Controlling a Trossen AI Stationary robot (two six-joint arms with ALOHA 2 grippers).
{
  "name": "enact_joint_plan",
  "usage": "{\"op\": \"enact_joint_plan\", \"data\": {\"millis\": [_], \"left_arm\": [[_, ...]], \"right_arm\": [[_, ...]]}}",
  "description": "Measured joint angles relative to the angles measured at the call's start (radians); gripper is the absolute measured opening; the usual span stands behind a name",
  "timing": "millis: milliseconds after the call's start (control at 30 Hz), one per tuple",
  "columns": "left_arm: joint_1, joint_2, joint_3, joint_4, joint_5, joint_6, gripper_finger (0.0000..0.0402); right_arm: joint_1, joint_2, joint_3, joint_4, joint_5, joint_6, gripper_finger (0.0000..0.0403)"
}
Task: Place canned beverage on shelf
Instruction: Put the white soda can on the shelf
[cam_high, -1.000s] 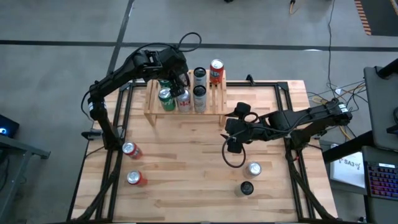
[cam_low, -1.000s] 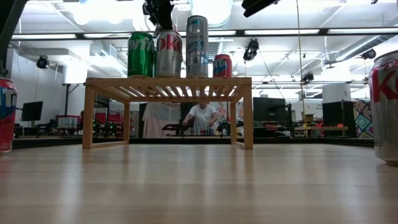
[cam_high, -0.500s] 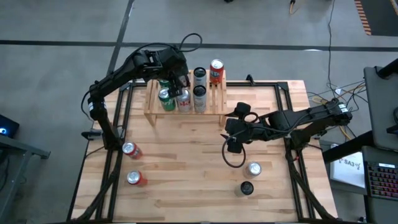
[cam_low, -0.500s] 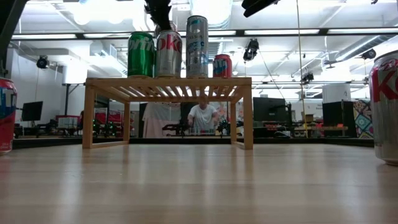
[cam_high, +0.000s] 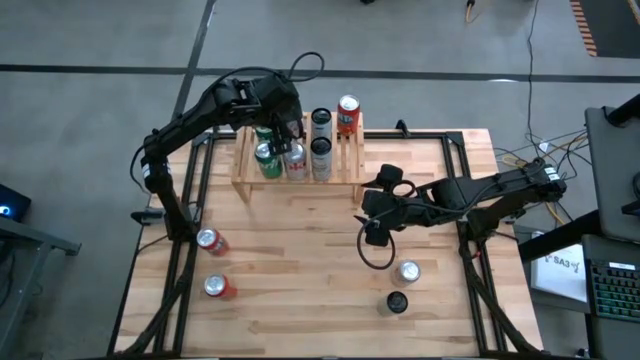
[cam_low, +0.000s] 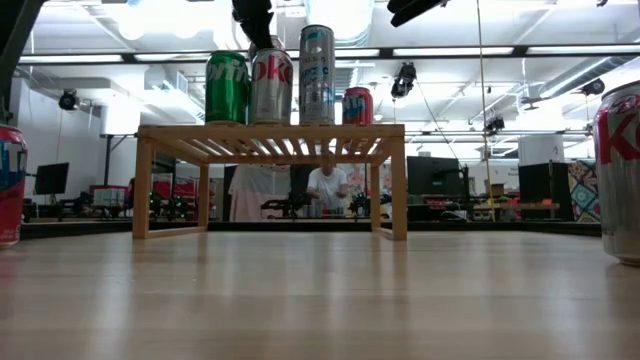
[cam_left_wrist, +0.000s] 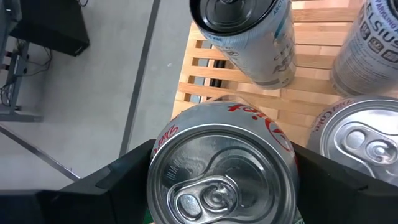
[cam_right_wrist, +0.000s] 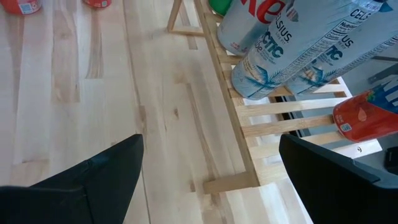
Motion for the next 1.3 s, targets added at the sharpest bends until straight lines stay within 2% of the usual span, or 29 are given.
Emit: {"op": "enact_joint_plan", "data": {"millis": [800,1300], "left_arm": [[0.004,0.079,0.0,0.005,0.008,0.008,0.0293],[0.008,0.087,0.0,0.018,0.008,0.034,0.0293]], "right_arm": [[0.0,0.0,0.0,-0.003,0.0,0.0,0.0364],[0.0,0.0,0.0,-0.004,0.0,-0.001,0.0364]]}}
